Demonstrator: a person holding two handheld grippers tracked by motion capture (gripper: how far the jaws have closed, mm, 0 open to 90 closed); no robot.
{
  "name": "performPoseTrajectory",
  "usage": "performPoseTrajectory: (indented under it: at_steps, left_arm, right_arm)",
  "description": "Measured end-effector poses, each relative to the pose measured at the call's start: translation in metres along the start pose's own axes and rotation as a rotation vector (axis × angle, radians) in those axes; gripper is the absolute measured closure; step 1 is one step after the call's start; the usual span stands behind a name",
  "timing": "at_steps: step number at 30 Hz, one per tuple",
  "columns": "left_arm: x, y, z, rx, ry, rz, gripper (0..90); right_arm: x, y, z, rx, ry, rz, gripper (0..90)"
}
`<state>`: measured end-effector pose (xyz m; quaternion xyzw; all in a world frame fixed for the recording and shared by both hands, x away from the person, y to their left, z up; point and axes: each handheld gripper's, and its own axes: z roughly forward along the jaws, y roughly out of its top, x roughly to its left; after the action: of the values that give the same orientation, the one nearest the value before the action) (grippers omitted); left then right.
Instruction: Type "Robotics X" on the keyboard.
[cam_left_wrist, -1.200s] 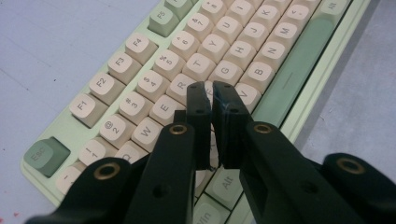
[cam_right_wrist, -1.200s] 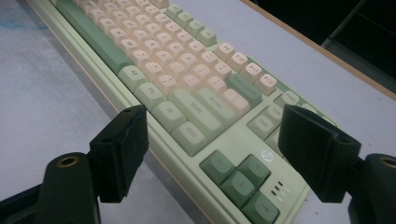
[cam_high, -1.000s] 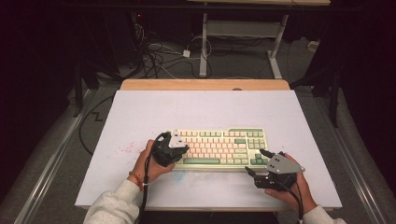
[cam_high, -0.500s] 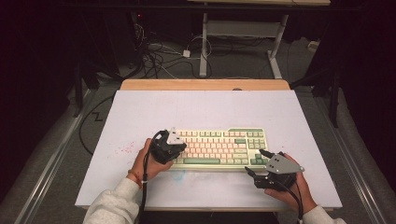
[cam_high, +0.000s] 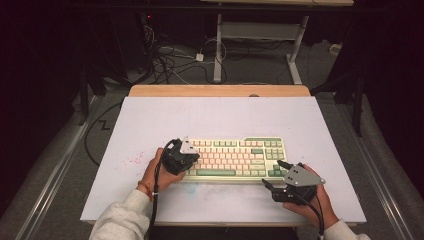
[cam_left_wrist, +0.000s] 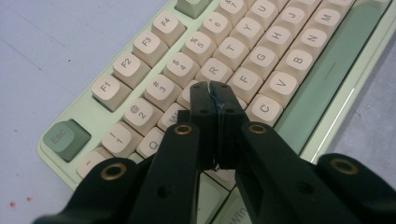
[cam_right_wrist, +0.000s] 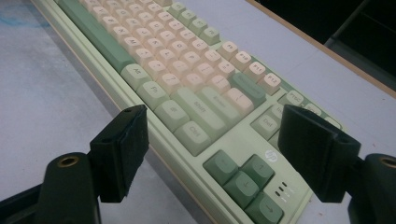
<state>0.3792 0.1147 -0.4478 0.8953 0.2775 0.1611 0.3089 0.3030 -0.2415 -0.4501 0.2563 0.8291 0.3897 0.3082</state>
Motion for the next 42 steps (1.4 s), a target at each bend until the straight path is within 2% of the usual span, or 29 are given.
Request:
performPoseTrajectory:
  at_steps: [9, 14, 31, 42]
  left_arm:
    - [0.000, -0.001, 0.001, 0.004, 0.012, 0.003, 86.0]
    - [0.000, -0.002, 0.005, 0.036, 0.012, 0.008, 87.1]
    - [-0.003, 0.001, -0.007, -0.019, 0.036, 0.030, 84.0]
    - [-0.004, 0.001, -0.013, -0.043, 0.053, 0.044, 78.8]
  right_arm:
    - [0.000, 0.000, 0.000, 0.003, 0.002, 0.000, 24.8]
    - [0.000, 0.000, 0.001, 0.005, 0.002, -0.003, 24.7]
    - [0.000, 0.000, -0.001, 0.003, 0.002, -0.002, 24.8]
    - [0.000, 0.000, -0.001, 0.003, 0.001, -0.003, 24.9]
